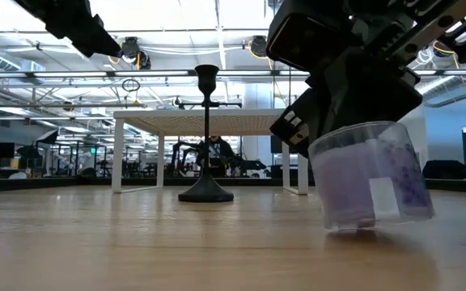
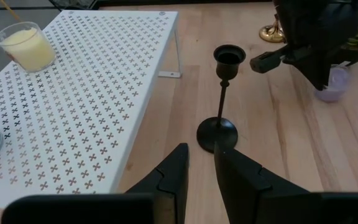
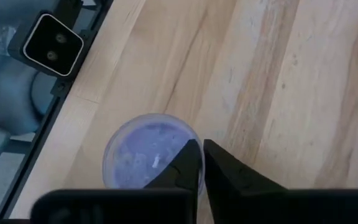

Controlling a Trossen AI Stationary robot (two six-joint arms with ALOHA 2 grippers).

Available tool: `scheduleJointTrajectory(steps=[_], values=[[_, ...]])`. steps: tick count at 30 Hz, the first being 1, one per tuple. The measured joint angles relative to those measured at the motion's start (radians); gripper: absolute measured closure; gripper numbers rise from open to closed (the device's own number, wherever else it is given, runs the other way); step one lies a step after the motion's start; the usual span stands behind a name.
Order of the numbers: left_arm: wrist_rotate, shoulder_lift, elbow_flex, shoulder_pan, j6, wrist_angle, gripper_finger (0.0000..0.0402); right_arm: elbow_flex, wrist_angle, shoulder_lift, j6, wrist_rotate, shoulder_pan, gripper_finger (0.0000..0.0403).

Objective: Pick & Place candle stick holders
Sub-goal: Put the violet scented candle on the shelf

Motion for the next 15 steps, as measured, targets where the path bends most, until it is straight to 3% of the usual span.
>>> scheduleJointTrajectory(steps=[8, 15], values=[[0.000, 0.000, 0.000, 0.000, 0.000, 0.000, 0.0316, -0.001, -0.035, -0.026, -0.018, -0.028, -0.009, 0.0398], [0.000, 0.000, 0.000, 0.000, 0.000, 0.000, 0.0316, -0.001, -0.187, -0.212, -0.028, 0.044, -0.058, 0.0400]])
